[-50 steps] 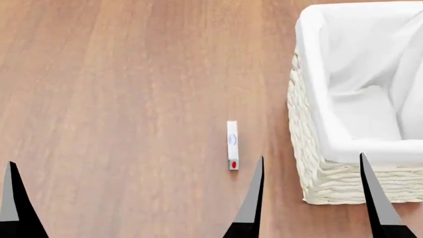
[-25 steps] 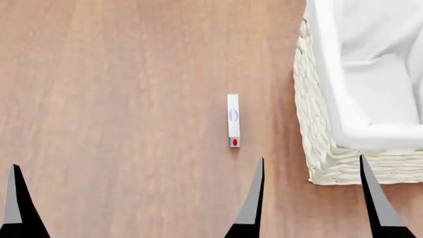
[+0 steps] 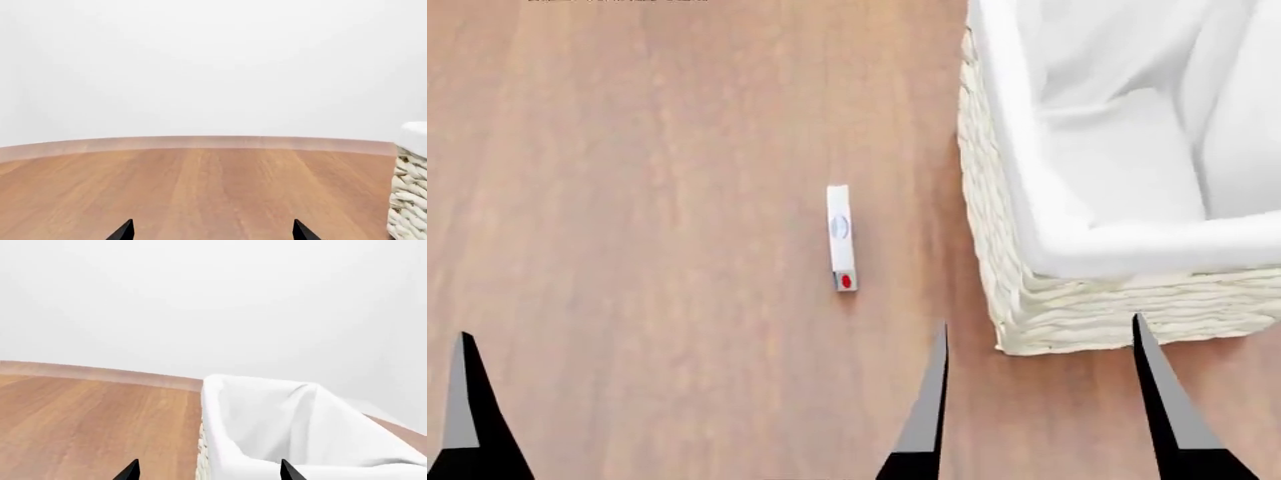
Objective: Pick up the alphabet soup and the cream cheese box, and put them in the basket.
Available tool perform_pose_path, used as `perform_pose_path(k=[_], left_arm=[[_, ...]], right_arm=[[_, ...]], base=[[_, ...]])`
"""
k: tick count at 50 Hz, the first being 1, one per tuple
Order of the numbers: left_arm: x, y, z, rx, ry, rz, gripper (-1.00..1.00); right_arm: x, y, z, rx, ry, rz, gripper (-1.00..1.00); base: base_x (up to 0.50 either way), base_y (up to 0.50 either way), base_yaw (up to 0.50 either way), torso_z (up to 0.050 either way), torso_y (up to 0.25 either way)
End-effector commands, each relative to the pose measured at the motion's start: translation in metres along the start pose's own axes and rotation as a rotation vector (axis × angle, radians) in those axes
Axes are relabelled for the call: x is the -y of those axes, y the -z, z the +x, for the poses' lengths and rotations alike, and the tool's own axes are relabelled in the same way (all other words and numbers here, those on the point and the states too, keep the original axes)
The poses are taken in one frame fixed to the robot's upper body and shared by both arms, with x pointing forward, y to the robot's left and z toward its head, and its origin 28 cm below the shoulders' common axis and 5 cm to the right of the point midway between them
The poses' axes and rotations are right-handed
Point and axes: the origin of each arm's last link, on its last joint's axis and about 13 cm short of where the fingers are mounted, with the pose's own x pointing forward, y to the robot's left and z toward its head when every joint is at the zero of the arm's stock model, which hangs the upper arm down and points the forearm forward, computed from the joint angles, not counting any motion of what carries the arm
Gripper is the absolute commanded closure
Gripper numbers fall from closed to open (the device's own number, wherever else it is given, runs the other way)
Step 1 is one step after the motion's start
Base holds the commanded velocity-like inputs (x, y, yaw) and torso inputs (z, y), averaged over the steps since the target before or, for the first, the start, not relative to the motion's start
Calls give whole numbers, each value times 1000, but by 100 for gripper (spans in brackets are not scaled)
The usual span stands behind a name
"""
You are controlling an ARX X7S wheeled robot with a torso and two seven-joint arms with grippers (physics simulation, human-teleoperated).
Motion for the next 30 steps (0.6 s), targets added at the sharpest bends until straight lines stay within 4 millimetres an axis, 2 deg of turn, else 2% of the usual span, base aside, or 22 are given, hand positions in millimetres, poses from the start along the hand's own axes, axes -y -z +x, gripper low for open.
perform_pose_path(k=[1, 30], left_arm=[[-1, 2, -1, -4, -5, 3, -100], [-2, 0, 1, 0, -6, 0, -100]], right_arm=[[-2, 1, 0, -23, -20, 4, -100], [-4, 5, -1, -35, -56, 14, -100]], base=[[0, 0, -289, 0, 0], [0, 0, -289, 0, 0]])
